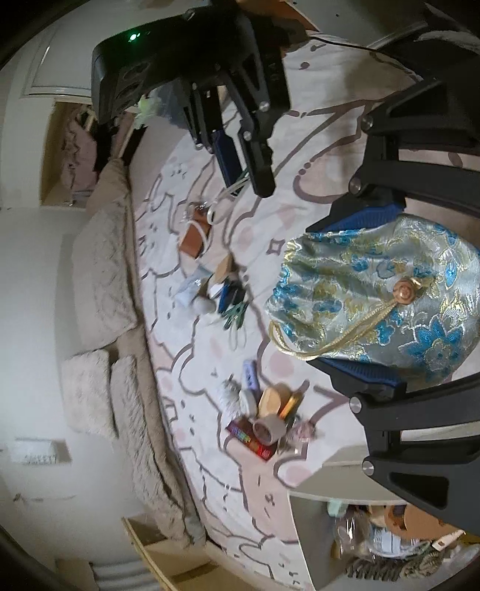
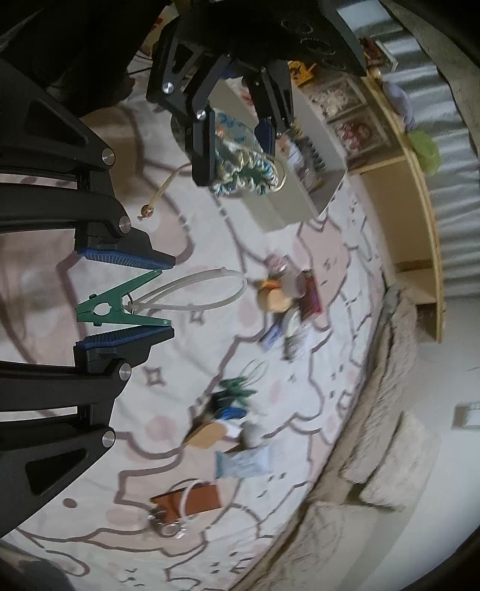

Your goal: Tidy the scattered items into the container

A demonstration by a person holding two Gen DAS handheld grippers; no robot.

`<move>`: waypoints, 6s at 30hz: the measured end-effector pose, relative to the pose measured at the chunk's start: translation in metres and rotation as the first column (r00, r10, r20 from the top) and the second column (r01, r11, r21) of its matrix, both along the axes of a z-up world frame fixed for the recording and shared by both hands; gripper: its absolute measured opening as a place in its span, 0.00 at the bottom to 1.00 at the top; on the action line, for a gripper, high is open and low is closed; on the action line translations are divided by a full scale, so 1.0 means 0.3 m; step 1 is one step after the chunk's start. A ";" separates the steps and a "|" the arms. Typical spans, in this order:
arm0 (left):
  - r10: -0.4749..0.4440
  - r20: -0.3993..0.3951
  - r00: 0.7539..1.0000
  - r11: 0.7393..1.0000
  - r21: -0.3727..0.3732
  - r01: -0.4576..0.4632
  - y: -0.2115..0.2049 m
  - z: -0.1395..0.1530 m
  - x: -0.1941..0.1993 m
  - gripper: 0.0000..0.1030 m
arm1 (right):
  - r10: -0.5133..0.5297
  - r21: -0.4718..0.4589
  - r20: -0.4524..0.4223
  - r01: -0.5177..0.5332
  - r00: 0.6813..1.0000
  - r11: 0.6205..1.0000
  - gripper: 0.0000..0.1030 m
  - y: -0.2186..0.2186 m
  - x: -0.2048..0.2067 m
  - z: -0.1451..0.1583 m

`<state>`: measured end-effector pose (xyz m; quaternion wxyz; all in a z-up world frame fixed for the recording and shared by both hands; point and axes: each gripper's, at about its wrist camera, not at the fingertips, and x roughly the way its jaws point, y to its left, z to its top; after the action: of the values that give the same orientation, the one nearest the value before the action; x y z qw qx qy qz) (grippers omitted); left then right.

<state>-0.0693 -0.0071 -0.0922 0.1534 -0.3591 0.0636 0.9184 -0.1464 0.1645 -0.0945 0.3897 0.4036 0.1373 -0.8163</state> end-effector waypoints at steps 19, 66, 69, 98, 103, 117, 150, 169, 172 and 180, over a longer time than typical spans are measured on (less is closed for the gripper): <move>0.131 -0.169 0.977 0.991 0.028 -0.128 -0.176 0.175 0.138 0.58 | -0.002 -0.181 -0.072 -0.011 0.997 0.983 0.30 -0.160 0.113 0.154; 0.619 -0.011 0.785 0.775 0.171 -0.609 -0.974 0.032 0.394 0.58 | 0.254 -0.331 0.063 -0.220 0.965 0.918 0.30 -0.820 0.247 0.039; 0.632 0.017 0.775 0.763 0.158 -0.626 -0.996 -0.001 0.392 0.58 | 0.295 -0.338 0.090 -0.250 0.951 0.907 0.30 -0.859 0.275 0.021; 0.698 0.066 0.713 0.703 0.121 -0.701 -1.054 -0.045 0.401 0.58 | 0.371 -0.386 0.227 -0.267 0.900 0.883 0.76 -0.946 0.393 -0.059; 0.713 0.075 0.697 0.694 0.068 -0.717 -1.045 -0.067 0.383 0.58 | 0.339 -0.425 0.239 -0.216 0.910 0.879 0.76 -0.892 0.371 -0.044; 0.686 0.105 0.720 0.709 0.123 -0.694 -1.032 -0.065 0.366 0.87 | 0.301 -0.452 0.215 -0.179 0.929 0.874 0.76 -0.826 0.356 -0.025; 0.617 0.229 0.753 0.718 -0.556 -0.420 -0.912 -0.229 0.207 0.93 | 0.272 -0.465 0.200 -0.153 0.941 0.872 0.76 -0.755 0.324 0.004; 0.630 0.251 0.735 0.748 -0.452 -0.487 -0.919 -0.192 0.187 0.93 | 0.278 -0.490 0.211 -0.144 0.937 0.859 0.76 -0.735 0.306 -0.010; 0.617 0.243 0.748 0.762 -0.421 -0.492 -0.908 -0.166 0.215 0.93 | 0.271 -0.487 0.194 -0.147 0.943 0.861 0.76 -0.736 0.314 0.005; 0.591 0.205 0.780 0.789 -0.349 -0.506 -0.851 -0.096 0.273 0.93 | 0.278 -0.470 0.143 -0.182 0.950 0.864 0.76 -0.742 0.361 0.047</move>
<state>0.0127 -0.2624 -0.1209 -0.1665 -0.5161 0.0575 0.8382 -0.0382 -0.0582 -0.0805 0.5798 0.3650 -0.0494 -0.7267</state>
